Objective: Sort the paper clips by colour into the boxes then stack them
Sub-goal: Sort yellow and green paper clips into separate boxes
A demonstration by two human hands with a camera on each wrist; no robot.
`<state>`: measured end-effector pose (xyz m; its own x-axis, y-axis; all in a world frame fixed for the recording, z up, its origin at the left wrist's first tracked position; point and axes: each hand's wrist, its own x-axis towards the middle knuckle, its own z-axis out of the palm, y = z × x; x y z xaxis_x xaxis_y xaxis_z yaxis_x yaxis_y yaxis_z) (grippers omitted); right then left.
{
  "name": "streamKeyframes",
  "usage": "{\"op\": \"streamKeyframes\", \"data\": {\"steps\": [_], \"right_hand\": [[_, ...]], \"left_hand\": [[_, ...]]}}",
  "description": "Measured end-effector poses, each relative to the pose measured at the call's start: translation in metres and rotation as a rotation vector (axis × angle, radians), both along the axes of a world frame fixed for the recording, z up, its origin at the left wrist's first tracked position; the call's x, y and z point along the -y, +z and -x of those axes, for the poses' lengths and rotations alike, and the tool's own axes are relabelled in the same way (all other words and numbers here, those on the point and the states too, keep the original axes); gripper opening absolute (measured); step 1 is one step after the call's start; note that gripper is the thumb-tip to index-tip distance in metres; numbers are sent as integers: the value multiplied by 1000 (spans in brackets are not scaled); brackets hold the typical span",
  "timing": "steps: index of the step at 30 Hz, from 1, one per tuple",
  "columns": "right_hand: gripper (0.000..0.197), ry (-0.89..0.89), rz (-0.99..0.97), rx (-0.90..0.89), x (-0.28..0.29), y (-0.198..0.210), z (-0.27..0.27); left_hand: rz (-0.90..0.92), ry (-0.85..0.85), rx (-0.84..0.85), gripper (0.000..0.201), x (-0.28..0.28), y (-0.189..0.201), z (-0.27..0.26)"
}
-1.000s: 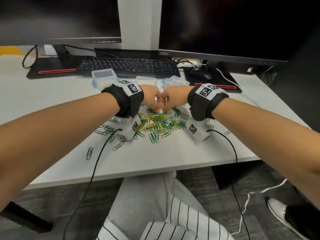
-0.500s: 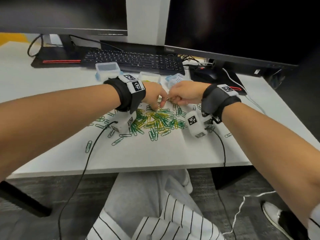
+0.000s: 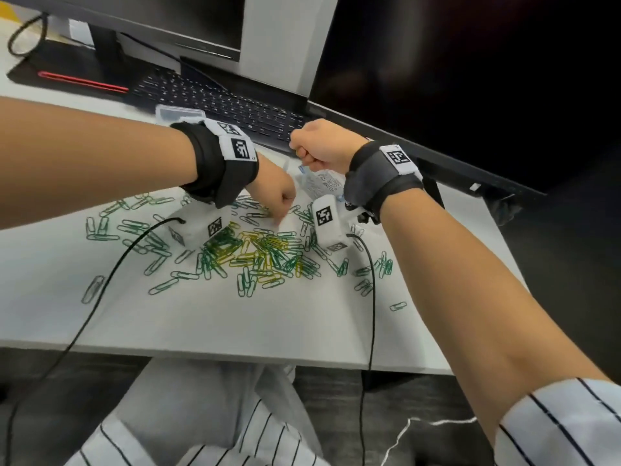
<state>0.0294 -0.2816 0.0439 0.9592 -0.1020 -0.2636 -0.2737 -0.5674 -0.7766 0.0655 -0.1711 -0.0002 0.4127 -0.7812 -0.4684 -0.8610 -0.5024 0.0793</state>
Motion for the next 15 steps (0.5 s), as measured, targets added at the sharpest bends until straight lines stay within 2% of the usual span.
{"op": "streamKeyframes", "data": {"steps": [6, 8, 11, 15], "right_hand": [[27, 103, 129, -51, -2, 0, -19], [22, 97, 140, -102, -2, -1, -26], [9, 125, 277, -176, -2, -1, -33], [12, 120, 329, -114, -1, -1, -41]], "left_hand": [[211, 228, -86, 15, -12, 29, -41], [223, 305, -124, 13, -13, 33, -51], [337, 424, -144, 8, -12, 40, -63], [377, 501, -168, 5, -10, 42, -69]]}}
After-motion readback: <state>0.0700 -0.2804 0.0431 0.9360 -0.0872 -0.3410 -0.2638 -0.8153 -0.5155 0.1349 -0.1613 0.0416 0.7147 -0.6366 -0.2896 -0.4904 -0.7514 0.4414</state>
